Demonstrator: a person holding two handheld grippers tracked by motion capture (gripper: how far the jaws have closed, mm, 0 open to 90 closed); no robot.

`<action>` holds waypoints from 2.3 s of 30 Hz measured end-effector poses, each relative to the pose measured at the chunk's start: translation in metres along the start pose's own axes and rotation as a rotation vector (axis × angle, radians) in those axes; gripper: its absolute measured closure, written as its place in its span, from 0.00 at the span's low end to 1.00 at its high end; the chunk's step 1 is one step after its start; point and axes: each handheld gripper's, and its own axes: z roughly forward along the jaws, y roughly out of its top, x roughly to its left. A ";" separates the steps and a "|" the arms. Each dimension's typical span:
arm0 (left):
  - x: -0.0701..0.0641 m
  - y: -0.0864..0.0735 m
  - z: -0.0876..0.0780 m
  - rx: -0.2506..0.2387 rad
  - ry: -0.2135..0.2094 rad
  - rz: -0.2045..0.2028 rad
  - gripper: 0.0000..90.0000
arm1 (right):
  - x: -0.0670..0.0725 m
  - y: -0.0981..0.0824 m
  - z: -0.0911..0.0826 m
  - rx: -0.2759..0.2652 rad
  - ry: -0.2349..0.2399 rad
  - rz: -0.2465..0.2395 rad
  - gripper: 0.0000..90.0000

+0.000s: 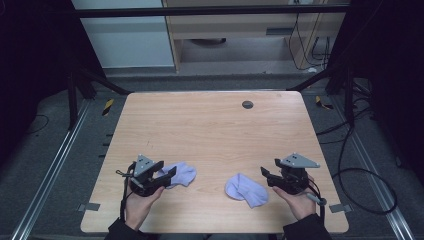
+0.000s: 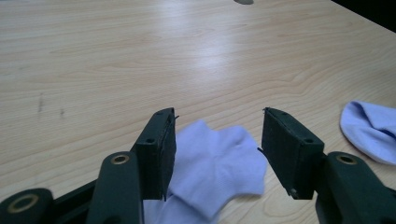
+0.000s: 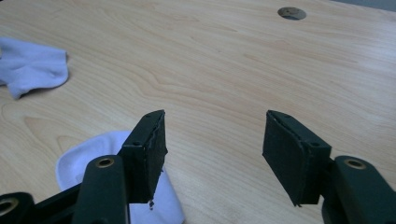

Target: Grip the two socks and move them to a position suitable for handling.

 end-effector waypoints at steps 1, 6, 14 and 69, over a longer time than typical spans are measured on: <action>-0.004 0.001 0.002 0.001 -0.007 0.003 0.49 | 0.001 -0.001 0.000 0.003 0.004 -0.004 0.44; -0.019 0.005 0.012 0.011 -0.035 0.019 0.51 | 0.006 -0.005 0.000 0.017 0.022 -0.021 0.47; -0.039 0.008 0.023 0.030 -0.068 0.054 0.55 | 0.015 -0.011 -0.002 0.032 0.064 -0.045 0.50; -0.134 -0.018 0.093 0.195 -0.171 0.185 0.67 | 0.050 -0.051 0.017 0.250 0.212 -0.133 0.69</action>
